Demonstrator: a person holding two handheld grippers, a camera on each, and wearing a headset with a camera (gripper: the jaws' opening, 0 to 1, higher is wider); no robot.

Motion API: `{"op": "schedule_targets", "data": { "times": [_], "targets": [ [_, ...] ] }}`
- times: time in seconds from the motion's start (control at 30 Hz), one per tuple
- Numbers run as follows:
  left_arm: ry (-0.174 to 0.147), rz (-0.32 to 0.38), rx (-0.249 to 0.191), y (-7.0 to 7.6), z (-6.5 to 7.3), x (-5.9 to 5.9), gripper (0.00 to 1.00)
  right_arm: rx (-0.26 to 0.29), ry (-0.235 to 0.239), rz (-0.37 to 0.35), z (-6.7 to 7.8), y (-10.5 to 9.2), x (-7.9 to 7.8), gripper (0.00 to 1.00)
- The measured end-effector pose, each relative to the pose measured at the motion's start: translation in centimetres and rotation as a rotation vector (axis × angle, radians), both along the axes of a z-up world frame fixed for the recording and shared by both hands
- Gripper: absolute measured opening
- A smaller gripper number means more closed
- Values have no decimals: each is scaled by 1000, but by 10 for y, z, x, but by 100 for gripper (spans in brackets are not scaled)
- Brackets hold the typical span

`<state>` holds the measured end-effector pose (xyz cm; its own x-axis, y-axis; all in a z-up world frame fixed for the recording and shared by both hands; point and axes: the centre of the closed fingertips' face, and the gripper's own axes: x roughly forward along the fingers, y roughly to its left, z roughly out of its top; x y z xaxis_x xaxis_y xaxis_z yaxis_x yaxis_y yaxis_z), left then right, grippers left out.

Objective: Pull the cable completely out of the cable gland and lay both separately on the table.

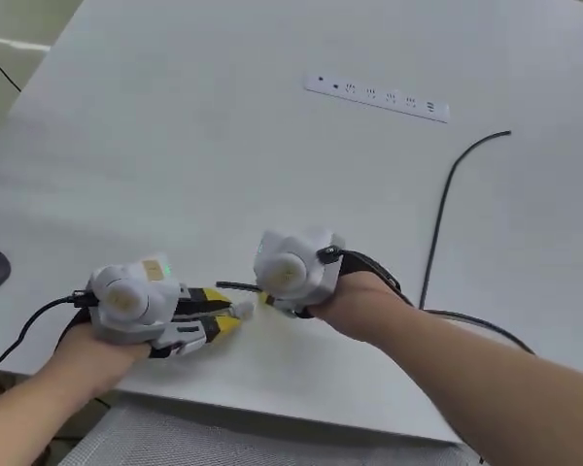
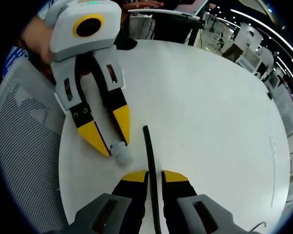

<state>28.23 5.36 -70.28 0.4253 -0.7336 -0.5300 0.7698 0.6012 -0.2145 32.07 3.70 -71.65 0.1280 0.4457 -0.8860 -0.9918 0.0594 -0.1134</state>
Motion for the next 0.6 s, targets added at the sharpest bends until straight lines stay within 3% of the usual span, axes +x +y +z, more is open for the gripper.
{"op": "schedule_targets", "data": {
  "times": [0.27, 0.37, 0.6],
  "targets": [
    [4, 9, 16, 3, -2, -2, 19, 65, -2, -47, 22, -8, -4, 9],
    [-1, 10, 31, 4, -2, -2, 21, 105, -17, -62, 39, -15, -8, 10],
    [-14, 5, 59, 6, 4, -5, 27, 177, -31, -130, 70, -48, -12, 14]
  ]
}}
